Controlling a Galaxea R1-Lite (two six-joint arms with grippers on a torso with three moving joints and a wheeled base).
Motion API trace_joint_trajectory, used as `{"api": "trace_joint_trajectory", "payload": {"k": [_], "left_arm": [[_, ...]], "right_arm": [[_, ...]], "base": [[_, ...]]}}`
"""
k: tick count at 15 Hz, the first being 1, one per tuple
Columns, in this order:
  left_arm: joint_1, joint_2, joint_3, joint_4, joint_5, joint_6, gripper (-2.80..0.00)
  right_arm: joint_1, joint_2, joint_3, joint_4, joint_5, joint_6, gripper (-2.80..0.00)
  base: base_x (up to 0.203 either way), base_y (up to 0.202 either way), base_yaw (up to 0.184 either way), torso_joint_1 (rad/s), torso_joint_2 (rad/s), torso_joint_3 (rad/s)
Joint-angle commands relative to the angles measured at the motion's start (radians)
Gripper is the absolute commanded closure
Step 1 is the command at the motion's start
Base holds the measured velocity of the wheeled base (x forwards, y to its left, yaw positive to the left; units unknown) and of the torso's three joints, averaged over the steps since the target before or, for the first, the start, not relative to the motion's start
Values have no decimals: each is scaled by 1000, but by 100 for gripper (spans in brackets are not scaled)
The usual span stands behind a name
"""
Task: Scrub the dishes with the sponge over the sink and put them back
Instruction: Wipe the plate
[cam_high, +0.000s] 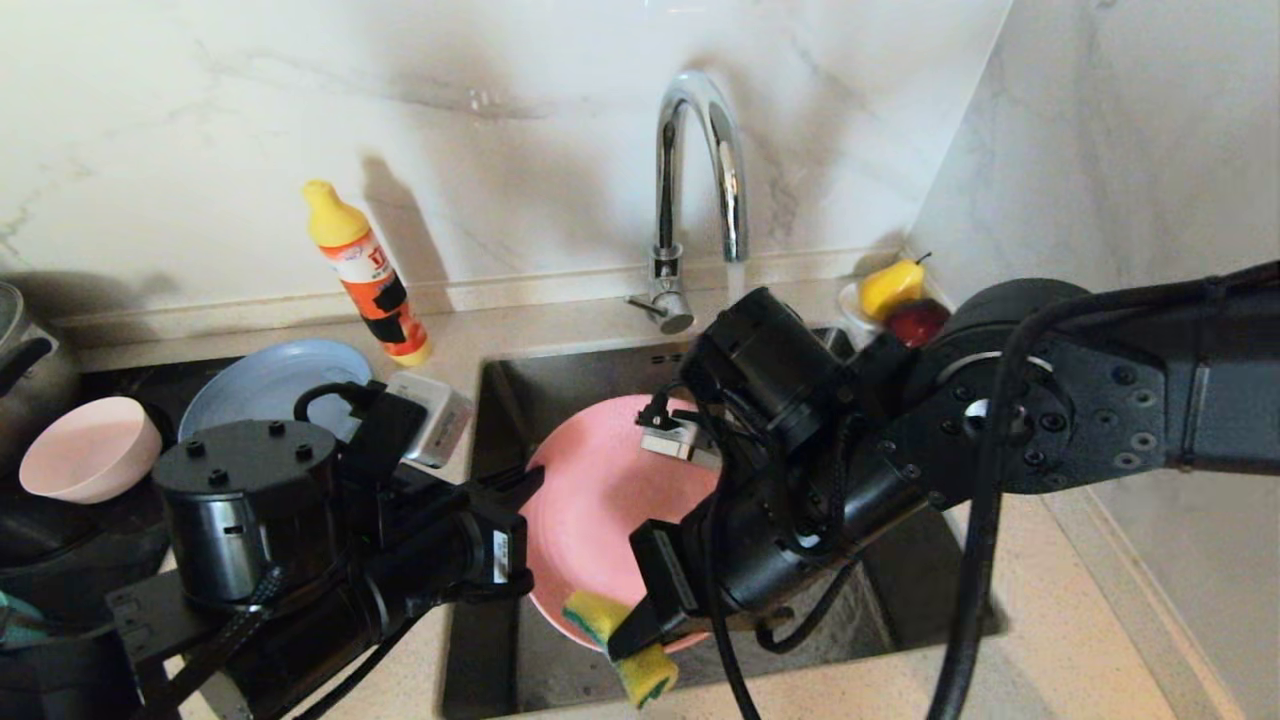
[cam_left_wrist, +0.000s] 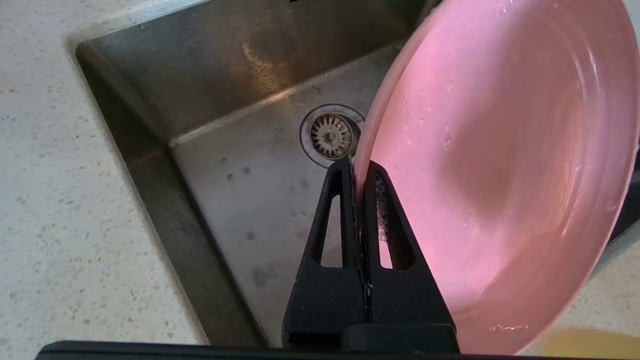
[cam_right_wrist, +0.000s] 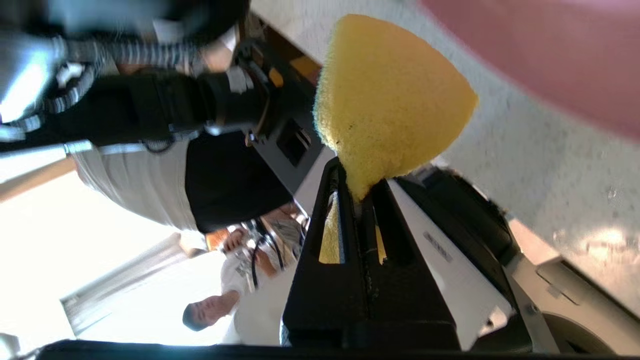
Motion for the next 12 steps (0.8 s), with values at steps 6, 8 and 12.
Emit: {"api": "trace_joint_trajectory", "payload": {"k": [6, 8, 12], "left_arm": [[-25, -2, 39, -44, 1, 0, 0], [-33, -7, 46, -45, 2, 0, 0], [-36, -12, 55, -45, 13, -1, 0]], "right_arm": [[-36, 63, -70, 1, -55, 44, 0], [-57, 66, -91, 2, -55, 50, 0], [-90, 53, -114, 2, -56, 49, 0]], "base": [[0, 0, 0, 0, 0, 0], [0, 0, 0, 0, 0, 0], [0, 0, 0, 0, 0, 0]]}}
